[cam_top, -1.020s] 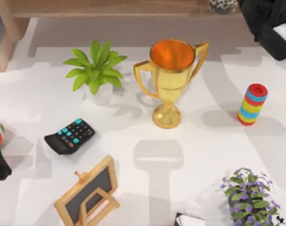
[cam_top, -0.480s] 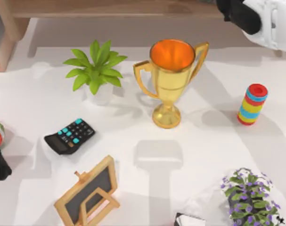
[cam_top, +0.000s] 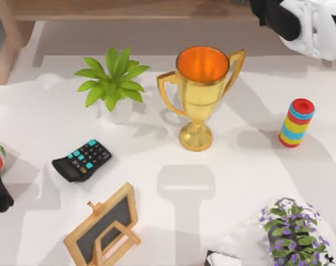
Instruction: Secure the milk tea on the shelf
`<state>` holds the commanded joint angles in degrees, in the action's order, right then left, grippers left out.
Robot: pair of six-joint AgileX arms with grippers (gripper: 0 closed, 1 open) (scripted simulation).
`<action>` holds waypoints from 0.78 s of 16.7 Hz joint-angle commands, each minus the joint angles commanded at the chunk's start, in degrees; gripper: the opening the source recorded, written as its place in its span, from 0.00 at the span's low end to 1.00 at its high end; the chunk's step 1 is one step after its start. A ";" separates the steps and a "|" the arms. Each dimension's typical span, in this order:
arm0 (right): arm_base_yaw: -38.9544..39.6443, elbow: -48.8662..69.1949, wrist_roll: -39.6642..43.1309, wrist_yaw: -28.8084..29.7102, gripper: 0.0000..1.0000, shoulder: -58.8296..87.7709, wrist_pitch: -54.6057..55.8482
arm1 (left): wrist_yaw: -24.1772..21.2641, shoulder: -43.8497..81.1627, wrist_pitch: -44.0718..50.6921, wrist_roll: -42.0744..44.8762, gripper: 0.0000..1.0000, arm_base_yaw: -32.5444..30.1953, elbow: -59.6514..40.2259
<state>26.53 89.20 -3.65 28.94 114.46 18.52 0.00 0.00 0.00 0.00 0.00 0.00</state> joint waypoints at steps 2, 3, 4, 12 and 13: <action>-0.53 1.97 0.12 -0.49 0.00 2.59 0.91 | 0.00 0.00 0.00 0.00 1.00 0.00 0.00; -0.79 2.84 0.21 -0.73 0.00 4.09 1.32 | 0.00 0.00 0.00 0.00 1.00 0.00 0.00; -1.11 3.72 0.31 -1.01 0.00 5.36 1.75 | 0.00 0.00 0.00 0.00 1.00 0.00 0.00; -1.56 4.92 0.47 -1.56 0.15 7.16 2.33 | 0.00 0.00 0.00 0.00 1.00 0.00 0.00; -1.56 4.92 0.47 -1.56 0.23 7.16 2.33 | 0.00 0.00 0.00 0.00 1.00 0.00 0.00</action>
<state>24.98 94.12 -3.17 27.38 121.62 20.85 0.00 0.00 0.00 0.00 0.00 0.00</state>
